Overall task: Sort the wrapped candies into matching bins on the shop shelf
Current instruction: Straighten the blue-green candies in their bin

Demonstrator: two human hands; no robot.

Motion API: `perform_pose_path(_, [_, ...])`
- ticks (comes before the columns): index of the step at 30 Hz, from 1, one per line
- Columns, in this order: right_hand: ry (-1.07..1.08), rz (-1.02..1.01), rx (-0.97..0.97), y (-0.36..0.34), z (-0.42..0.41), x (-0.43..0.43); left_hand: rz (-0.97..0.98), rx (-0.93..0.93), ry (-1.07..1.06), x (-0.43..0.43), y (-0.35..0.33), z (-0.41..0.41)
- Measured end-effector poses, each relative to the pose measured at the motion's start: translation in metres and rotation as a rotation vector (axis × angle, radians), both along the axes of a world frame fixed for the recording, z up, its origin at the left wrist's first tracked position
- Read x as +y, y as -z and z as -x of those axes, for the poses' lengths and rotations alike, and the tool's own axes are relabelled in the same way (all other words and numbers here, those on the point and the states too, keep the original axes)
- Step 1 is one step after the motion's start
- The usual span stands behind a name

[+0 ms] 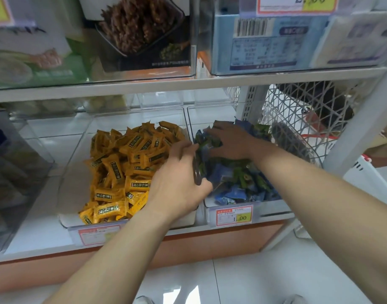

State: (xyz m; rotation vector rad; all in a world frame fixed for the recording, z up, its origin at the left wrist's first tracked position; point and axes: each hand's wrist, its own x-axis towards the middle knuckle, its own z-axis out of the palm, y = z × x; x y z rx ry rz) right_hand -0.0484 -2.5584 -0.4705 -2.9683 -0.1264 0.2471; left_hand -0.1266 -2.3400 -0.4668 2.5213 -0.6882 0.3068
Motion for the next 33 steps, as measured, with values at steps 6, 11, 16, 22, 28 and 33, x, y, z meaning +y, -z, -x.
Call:
perform_pose_path(6, [-0.038, -0.043, 0.159, 0.019, 0.008, 0.01, -0.039, 0.014, 0.004, 0.004, 0.003, -0.004])
perform_pose_path(11, [-0.07, -0.04, 0.371, 0.001, 0.053, -0.012, -0.021, 0.013, 0.036, 0.008, 0.003, -0.006])
perform_pose_path(16, [-0.055, 0.212, 0.374, -0.03, 0.056, -0.026, -0.012, 0.016, 0.049, 0.008, 0.001, -0.005])
perform_pose_path(22, [0.063, 0.197, 0.008, -0.012, 0.01, -0.021, -0.011, 0.031, 0.052, 0.006, 0.001, -0.005])
perform_pose_path(28, [-0.039, -0.021, 0.238, 0.021, 0.006, 0.019, -0.023, 0.025, 0.042, 0.005, 0.003, -0.006])
perform_pose_path(33, [-0.071, -0.39, 0.232, -0.024, 0.037, -0.015, -0.105, 0.021, 0.004, 0.003, -0.012, 0.002])
